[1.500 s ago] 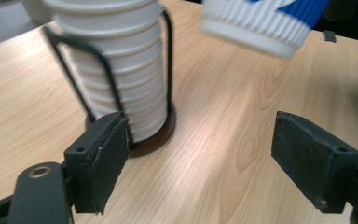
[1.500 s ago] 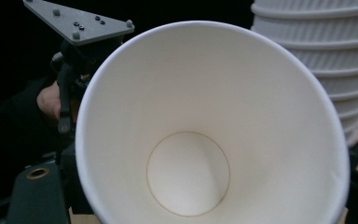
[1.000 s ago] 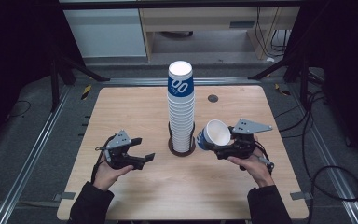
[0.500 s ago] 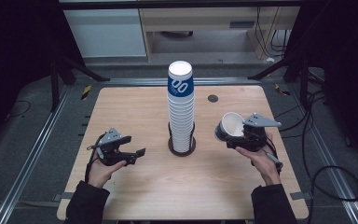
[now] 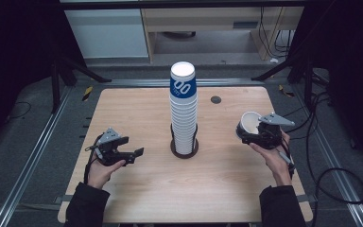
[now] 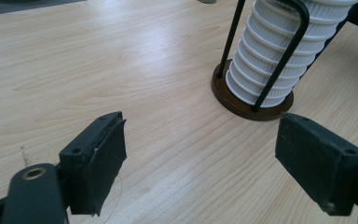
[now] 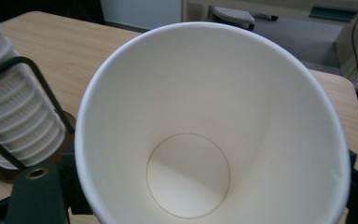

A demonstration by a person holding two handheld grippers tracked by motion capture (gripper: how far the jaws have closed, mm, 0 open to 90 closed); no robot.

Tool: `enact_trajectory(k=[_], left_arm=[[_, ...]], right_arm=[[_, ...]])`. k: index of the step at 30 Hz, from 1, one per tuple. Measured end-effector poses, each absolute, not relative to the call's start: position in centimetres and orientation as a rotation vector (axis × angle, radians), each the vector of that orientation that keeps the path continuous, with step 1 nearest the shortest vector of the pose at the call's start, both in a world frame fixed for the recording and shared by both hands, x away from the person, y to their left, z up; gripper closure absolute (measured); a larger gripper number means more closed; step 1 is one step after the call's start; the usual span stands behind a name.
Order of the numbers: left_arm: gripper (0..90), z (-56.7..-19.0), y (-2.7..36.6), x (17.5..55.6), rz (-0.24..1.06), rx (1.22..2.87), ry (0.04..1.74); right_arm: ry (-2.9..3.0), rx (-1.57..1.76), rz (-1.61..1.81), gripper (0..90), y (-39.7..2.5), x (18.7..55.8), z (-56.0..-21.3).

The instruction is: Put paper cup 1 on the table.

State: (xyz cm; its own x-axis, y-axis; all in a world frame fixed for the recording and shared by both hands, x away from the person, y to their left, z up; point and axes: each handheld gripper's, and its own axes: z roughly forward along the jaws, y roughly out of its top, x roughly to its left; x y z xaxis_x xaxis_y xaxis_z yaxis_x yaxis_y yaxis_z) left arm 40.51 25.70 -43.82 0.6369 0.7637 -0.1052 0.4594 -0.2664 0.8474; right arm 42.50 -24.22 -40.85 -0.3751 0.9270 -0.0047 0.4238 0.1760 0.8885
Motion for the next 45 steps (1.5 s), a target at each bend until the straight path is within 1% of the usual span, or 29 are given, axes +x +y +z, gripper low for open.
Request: enact_trajectory(k=[6, 25, 40, 43, 45], left_arm=[[15.8, -43.7, 26.0, 40.5, 0.418, 1.906, 0.984], [15.9, -43.7, 26.0, 40.5, 0.427, 1.929, 0.972], [15.6, -43.9, 25.9, 40.5, 0.425, 1.941, 0.969], [15.6, -43.9, 25.9, 40.5, 0.424, 1.946, 0.963], [15.6, -43.9, 25.8, 40.5, 0.423, 1.946, 0.960]], right_arm=[[1.904, 1.329, 1.085, 19.2, -24.8, 43.4, -41.7], [2.078, 1.351, 0.919, 18.7, -23.3, 45.6, -45.2], [2.139, 1.370, 0.892, 17.9, -22.8, 46.3, -46.4], [2.147, 1.376, 0.899, 16.2, -22.8, 46.3, -46.5], [2.168, 1.371, 0.908, 11.4, -22.8, 46.4, -46.5]])
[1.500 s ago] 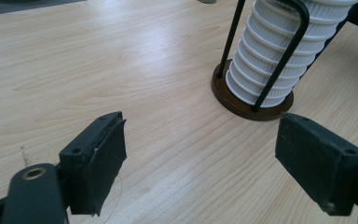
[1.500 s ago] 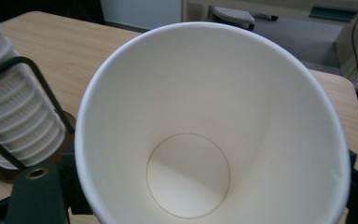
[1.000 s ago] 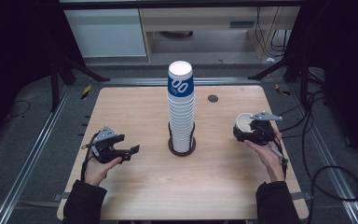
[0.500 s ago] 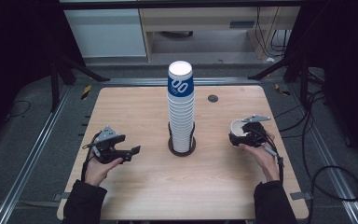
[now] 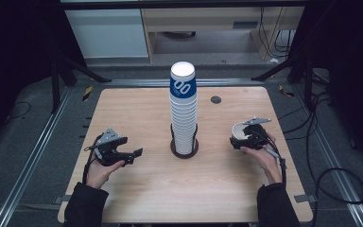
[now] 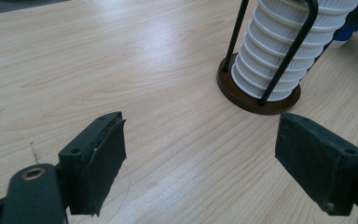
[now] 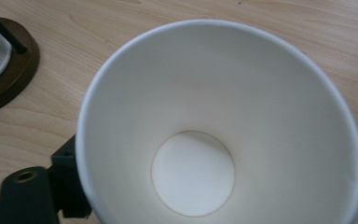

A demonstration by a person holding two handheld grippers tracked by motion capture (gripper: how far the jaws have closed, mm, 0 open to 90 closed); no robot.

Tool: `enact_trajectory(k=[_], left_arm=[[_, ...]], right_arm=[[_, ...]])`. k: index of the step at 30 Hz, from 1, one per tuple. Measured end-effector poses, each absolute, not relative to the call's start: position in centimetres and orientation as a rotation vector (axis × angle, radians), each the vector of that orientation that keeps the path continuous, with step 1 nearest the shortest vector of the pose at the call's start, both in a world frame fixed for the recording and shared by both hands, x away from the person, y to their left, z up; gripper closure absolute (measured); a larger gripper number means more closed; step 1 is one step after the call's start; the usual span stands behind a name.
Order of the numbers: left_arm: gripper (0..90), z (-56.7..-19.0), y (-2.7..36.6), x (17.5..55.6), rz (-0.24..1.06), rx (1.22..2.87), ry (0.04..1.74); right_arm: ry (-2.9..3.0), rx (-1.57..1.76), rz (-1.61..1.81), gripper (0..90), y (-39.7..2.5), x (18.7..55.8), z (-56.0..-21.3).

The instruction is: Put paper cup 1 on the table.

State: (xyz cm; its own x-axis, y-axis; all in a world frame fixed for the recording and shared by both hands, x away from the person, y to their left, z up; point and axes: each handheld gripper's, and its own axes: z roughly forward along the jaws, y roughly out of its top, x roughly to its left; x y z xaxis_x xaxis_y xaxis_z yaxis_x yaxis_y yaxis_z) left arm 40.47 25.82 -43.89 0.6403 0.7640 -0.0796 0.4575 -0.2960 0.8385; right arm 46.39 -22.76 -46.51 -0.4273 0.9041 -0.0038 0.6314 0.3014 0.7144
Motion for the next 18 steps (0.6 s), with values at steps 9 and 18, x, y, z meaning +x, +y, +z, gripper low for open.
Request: enact_trajectory(k=[9, 18], left_arm=[[15.5, -43.8, 25.8, 40.4, 0.422, 1.948, 0.960], [15.4, -43.6, 25.8, 40.2, 0.426, 1.943, 0.954]], right_arm=[[2.210, 1.386, 0.873, 7.3, -22.9, 45.7, -45.9], [2.190, 1.366, 0.875, 6.7, -22.9, 44.1, -45.4]])
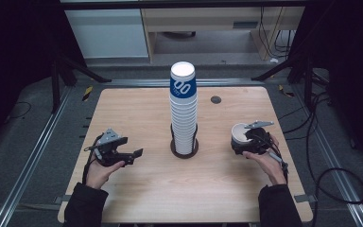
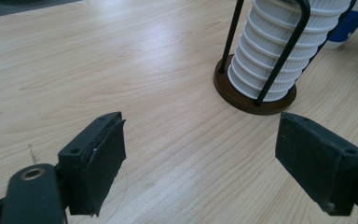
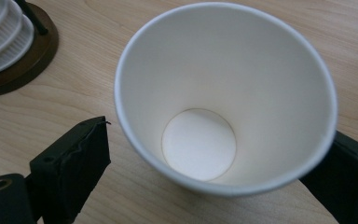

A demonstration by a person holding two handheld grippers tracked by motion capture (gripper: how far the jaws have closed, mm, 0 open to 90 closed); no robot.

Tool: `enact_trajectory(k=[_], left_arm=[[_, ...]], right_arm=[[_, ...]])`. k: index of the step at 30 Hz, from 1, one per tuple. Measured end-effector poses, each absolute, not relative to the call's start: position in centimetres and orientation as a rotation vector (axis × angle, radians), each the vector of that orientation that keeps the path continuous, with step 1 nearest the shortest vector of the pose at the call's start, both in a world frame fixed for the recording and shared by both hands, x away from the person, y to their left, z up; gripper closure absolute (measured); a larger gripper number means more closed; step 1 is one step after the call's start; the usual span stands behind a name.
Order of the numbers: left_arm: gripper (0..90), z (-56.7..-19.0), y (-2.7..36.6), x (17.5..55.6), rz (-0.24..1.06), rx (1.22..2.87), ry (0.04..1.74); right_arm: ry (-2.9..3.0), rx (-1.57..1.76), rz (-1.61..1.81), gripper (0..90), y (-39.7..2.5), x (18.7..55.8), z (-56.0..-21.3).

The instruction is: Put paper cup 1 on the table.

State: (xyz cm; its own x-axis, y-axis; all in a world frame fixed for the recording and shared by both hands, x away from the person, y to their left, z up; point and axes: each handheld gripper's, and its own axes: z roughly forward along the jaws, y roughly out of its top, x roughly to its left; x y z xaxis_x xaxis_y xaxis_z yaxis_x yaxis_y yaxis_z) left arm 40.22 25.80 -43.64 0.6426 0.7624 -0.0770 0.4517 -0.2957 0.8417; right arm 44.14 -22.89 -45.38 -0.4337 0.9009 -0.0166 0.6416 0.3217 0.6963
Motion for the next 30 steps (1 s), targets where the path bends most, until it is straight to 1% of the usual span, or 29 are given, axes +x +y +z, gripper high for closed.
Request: enact_trajectory(k=[4, 6, 11, 21, 30], left_arm=[[15.2, -43.6, 25.8, 40.2, 0.425, 1.945, 0.956], [15.2, -43.6, 25.9, 40.2, 0.426, 1.945, 0.955], [15.0, -43.5, 26.0, 40.2, 0.427, 1.938, 0.959], [14.9, -43.5, 25.9, 40.1, 0.429, 1.945, 0.955], [14.8, -43.6, 25.7, 40.2, 0.426, 1.959, 0.953]], right_arm=[[2.188, 1.365, 0.863, 5.3, -22.8, 43.2, -44.9], [2.161, 1.359, 0.874, 6.3, -22.9, 42.8, -44.8], [2.142, 1.351, 0.899, 5.7, -23.0, 42.1, -44.1], [2.064, 1.261, 1.043, 6.2, -22.7, 40.4, -40.3], [2.015, 1.137, 1.259, 7.8, -21.4, 39.5, -36.9]])
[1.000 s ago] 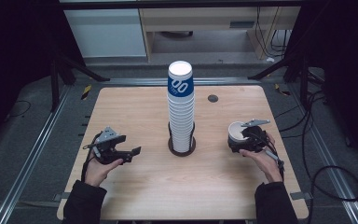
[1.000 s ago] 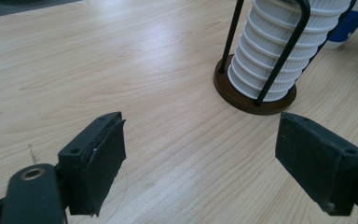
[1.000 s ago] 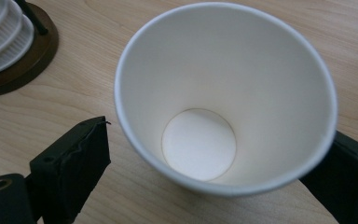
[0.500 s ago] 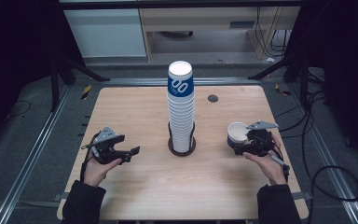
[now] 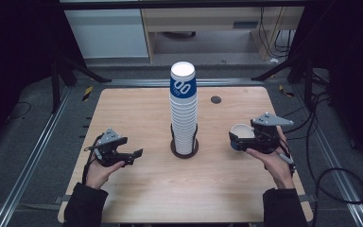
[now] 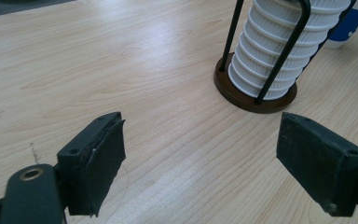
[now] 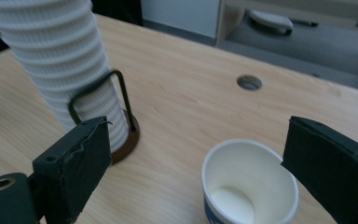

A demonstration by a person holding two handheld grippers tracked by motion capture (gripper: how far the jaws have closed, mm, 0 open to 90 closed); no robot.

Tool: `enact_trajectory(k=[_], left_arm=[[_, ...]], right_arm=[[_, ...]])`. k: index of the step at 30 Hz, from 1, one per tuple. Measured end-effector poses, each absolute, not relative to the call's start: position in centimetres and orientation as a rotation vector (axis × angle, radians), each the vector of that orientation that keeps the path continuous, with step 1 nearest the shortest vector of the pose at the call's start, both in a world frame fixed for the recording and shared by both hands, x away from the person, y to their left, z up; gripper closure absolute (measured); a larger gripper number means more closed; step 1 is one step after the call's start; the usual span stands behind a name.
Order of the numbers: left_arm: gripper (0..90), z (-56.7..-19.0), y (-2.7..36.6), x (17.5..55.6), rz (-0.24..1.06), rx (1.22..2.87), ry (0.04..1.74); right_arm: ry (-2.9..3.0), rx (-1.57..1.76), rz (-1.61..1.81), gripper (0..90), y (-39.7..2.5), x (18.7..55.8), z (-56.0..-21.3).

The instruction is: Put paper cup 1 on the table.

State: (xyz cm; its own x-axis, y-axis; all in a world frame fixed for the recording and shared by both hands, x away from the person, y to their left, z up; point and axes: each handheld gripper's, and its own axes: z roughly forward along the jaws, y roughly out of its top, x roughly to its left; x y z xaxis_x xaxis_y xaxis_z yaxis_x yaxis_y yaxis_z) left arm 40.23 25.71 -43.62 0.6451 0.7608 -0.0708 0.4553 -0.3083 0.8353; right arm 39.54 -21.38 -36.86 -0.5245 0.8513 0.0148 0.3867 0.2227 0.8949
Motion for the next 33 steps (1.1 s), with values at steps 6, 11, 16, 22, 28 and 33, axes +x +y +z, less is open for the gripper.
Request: enact_trajectory(k=[6, 11, 16, 22, 28, 33], left_arm=[[14.6, -43.8, 25.4, 40.3, 0.418, 1.973, 0.949], [14.5, -44.0, 25.3, 40.3, 0.412, 1.978, 0.952], [14.3, -44.1, 25.2, 40.4, 0.410, 1.982, 0.947], [14.1, -44.2, 25.2, 40.4, 0.406, 1.979, 0.947], [14.3, -44.3, 25.1, 40.4, 0.397, 1.989, 0.945], [14.1, -44.3, 25.1, 40.4, 0.397, 1.986, 0.947]], right_arm=[[1.998, 1.036, 1.384, 7.8, -19.8, 39.2, -34.6], [1.966, 0.953, 1.518, 8.0, -18.3, 39.1, -32.8], [1.940, 0.876, 1.605, 8.0, -16.0, 39.6, -31.0], [1.936, 0.812, 1.667, 7.9, -13.4, 40.5, -29.4], [1.928, 0.795, 1.706, 7.8, -11.6, 41.7, -28.4], [1.928, 0.770, 1.704, 7.7, -10.0, 42.7, -27.6]])
